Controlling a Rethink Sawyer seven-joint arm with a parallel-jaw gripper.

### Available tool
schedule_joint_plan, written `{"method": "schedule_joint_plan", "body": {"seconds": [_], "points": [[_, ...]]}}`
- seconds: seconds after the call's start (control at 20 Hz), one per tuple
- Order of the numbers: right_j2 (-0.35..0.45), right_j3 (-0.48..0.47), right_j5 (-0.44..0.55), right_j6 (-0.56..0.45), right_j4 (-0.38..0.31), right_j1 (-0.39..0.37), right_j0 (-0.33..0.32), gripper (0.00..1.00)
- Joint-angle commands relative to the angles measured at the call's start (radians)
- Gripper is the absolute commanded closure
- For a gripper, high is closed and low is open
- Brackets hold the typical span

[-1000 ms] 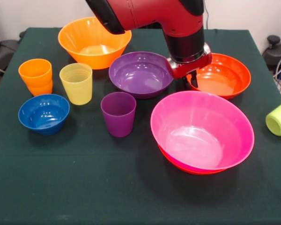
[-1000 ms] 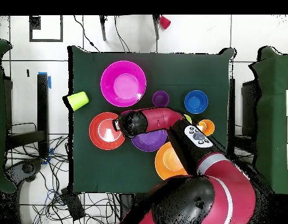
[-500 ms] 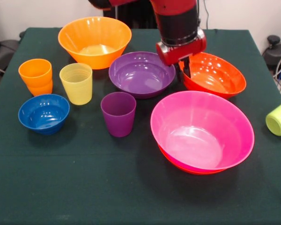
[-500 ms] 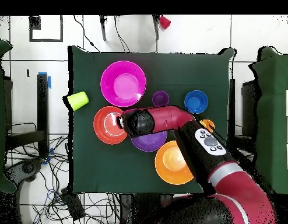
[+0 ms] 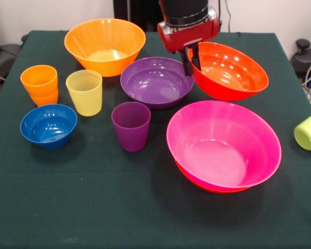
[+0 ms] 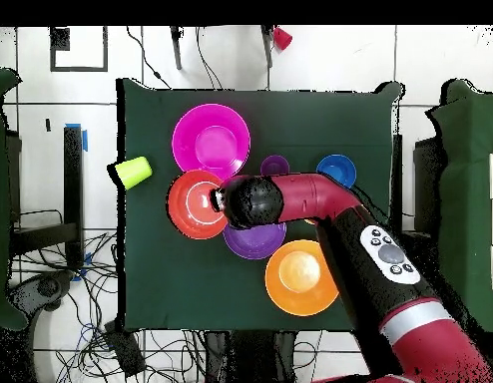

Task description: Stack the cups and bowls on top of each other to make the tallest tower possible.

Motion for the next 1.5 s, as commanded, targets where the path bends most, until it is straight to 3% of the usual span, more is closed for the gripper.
{"method": "schedule_joint_plan", "body": {"seconds": [0.05, 0.3, 0.8, 1.1, 1.5], "points": [[0.066, 0.023, 0.137, -0.056, 0.044, -0.044, 0.004, 1.00], [0.073, 0.024, 0.138, -0.060, 0.051, -0.035, -0.001, 1.00], [0.105, 0.017, 0.191, -0.016, 0.141, -0.081, 0.002, 1.00], [0.084, -0.092, 0.293, -0.045, 0.146, -0.080, 0.044, 1.00], [0.096, -0.178, 0.436, -0.097, 0.138, -0.102, 0.034, 1.00]]}}
